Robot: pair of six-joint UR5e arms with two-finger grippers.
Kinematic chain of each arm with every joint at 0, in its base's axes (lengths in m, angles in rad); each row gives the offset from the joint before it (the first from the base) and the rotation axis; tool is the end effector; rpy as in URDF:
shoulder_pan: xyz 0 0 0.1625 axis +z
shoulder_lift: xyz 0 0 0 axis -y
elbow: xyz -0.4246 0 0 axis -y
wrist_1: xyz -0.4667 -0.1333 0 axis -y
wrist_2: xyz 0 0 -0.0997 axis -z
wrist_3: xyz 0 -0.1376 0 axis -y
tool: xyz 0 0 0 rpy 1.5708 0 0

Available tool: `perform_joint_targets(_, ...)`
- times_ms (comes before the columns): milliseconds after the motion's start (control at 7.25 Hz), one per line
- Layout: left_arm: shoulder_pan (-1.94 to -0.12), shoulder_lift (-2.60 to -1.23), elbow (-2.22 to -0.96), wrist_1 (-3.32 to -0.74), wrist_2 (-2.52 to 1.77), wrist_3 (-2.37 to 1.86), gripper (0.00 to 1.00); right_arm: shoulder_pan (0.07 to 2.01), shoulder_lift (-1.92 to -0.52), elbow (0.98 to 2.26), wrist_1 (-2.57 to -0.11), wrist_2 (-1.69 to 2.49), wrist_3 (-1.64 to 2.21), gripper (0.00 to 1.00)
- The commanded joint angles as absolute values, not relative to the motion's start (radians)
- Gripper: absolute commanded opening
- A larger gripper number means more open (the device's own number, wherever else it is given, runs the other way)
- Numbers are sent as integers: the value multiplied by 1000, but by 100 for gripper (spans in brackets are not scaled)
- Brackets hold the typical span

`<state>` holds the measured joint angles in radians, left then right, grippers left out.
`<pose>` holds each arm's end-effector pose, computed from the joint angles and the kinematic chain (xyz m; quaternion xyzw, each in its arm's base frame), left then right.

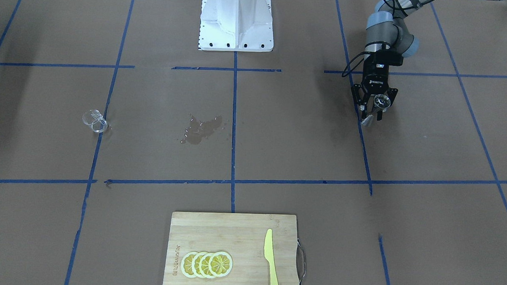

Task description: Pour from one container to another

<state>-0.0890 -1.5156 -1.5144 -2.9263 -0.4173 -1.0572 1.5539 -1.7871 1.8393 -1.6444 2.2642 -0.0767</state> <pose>0.5001 -0.3047 0.5619 0.5682 0.3349 -0.1670 0.7329 0.0374 -0.4730 0.6608 0.0001 -0.3399 -0.0404 0.9396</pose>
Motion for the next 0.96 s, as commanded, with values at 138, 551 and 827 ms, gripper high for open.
perform_joint_targets(138, -92, -1514, -1528, -2956, -410, -1060, 100, 1554, -1787, 1839, -1644, 2264, -77, 100)
perform_joint_targets(551, -95, -1505, -1610, -2974, -338, -1049, 100, 1554, -1787, 1838, -1644, 2264, -77, 100)
perform_joint_targets(827, -95, -1503, -1640, -3088, -254, -938, 100, 1554, -1786, 1838, -1644, 2266, -77, 100)
